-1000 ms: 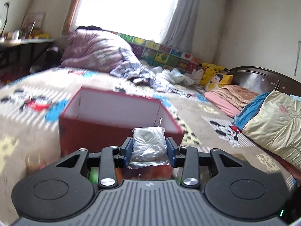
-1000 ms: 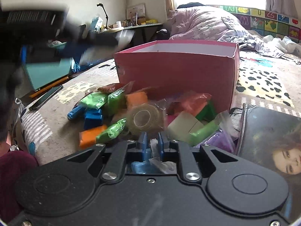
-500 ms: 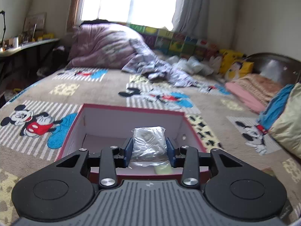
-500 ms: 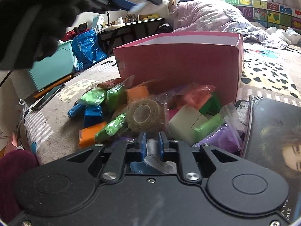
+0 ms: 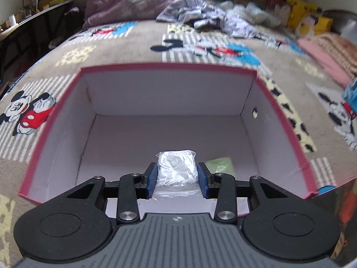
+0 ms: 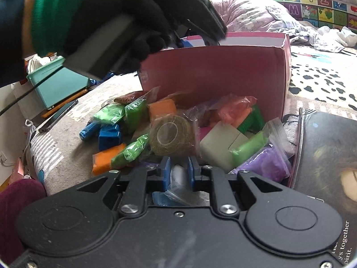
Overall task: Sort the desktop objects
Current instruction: 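Drop white packet into pink box with left tool while right reaches into pile, then grasp grey clay packet with right tool while left tool returns to pile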
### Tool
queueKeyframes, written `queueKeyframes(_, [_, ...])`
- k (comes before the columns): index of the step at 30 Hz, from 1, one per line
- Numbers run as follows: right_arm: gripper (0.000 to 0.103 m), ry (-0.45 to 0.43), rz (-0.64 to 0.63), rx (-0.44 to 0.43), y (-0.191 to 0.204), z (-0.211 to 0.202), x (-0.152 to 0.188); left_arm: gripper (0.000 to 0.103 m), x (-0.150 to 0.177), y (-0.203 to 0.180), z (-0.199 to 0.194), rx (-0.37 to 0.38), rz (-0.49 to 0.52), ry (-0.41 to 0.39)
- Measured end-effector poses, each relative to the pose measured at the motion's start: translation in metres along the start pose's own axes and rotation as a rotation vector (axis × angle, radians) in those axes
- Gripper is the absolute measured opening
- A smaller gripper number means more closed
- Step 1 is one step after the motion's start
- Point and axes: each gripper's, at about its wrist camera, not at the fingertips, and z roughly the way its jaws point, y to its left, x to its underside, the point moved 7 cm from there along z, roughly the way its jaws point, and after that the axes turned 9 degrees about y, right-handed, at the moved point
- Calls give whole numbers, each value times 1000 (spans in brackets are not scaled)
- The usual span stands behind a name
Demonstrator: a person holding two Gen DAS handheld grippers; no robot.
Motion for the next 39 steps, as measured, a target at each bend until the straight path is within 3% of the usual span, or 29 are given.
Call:
queueKeyframes(9, [14, 4, 14, -14, -3, 1, 1, 37, -6, -2, 18, -52, -1, 34])
queueKeyframes(13, [14, 6, 18, -18, -5, 2, 1, 60, -8, 1, 22, -20, -53, 40])
queueKeyframes(23, [15, 5, 19, -14, -4, 2, 1, 61, 5, 14, -35, 72, -131, -121])
queueKeyframes(28, [15, 2, 3, -7, -3, 2, 2, 61, 31, 38, -92, 89, -154, -241])
queueKeyframes(32, [15, -3, -12, 2, -2, 2, 2, 61, 71, 72, -124, 60, -207, -294])
queueKeyframes(39, [16, -22, -5, 12, -1, -3, 3, 66, 140, 136, -103, -23, -338, -255])
